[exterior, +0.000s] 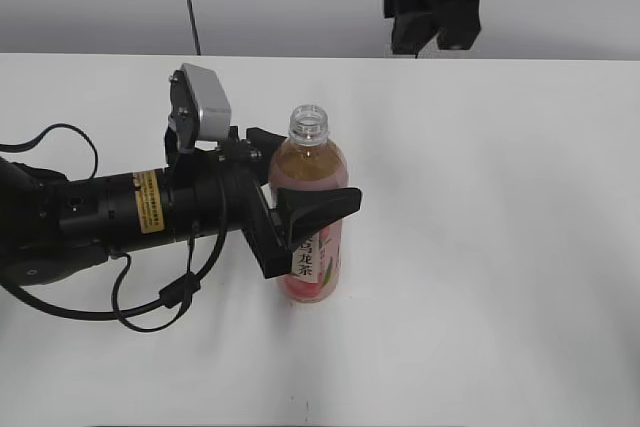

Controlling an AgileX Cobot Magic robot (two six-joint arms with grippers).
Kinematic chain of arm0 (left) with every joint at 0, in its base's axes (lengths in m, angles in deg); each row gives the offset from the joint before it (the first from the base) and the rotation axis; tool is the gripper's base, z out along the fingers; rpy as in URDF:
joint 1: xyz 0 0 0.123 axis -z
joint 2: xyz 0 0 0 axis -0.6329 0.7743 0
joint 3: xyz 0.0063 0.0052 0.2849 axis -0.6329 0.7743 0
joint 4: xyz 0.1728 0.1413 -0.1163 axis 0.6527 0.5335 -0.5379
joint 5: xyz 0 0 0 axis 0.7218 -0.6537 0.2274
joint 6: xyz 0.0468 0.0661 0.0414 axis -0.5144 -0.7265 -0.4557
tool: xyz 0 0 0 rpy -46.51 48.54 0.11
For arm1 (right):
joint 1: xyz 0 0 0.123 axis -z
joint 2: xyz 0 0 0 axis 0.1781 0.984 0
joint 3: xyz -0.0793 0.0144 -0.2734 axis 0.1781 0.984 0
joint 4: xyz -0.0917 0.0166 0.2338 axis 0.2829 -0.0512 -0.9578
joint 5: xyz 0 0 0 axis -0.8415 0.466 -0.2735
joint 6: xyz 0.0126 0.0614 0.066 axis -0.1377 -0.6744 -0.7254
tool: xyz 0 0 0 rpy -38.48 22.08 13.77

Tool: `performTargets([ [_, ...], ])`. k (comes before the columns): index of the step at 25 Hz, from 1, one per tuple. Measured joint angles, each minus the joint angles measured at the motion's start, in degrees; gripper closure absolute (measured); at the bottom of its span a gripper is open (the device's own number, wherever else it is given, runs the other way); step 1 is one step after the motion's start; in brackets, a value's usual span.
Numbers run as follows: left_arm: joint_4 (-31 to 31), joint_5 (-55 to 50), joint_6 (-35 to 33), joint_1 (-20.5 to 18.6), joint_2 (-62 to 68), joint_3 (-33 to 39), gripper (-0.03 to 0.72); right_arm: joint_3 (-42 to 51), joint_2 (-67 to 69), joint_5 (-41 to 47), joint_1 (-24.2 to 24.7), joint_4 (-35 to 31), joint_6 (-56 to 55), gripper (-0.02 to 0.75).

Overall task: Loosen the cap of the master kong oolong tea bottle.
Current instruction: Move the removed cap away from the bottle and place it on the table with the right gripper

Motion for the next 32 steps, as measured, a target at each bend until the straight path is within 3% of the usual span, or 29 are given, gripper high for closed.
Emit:
performTargets([
  [6,0.0,0.0,0.0,0.0,0.0,0.0,0.233,0.1,2.9,0.0,6.9,-0.6,-32.0,0.465],
  [10,0.0,0.0,0.0,0.0,0.0,0.0,0.233,5.4,4.3,-0.2,12.4,-0.9,-46.7,0.465],
  [17,0.0,0.1,0.0,0.0,0.0,0.0,0.234,26.9,4.4,-2.8,19.8,-3.5,-54.0,0.465],
  [22,0.0,0.1,0.0,0.0,0.0,0.0,0.234,39.8,4.5,-14.9,20.8,-4.7,-56.8,0.465],
  [26,0.0,0.1,0.0,0.0,0.0,0.0,0.234,43.3,4.8,-24.4,20.9,-5.1,-60.0,0.461],
  [29,0.0,0.1,0.0,0.0,0.0,0.0,0.234,43.6,4.8,-25.7,20.9,-5.2,-60.7,0.391],
  [32,0.0,0.1,0.0,0.0,0.0,0.0,0.234,43.7,4.8,-25.6,20.9,-5.3,-61.9,0.197],
])
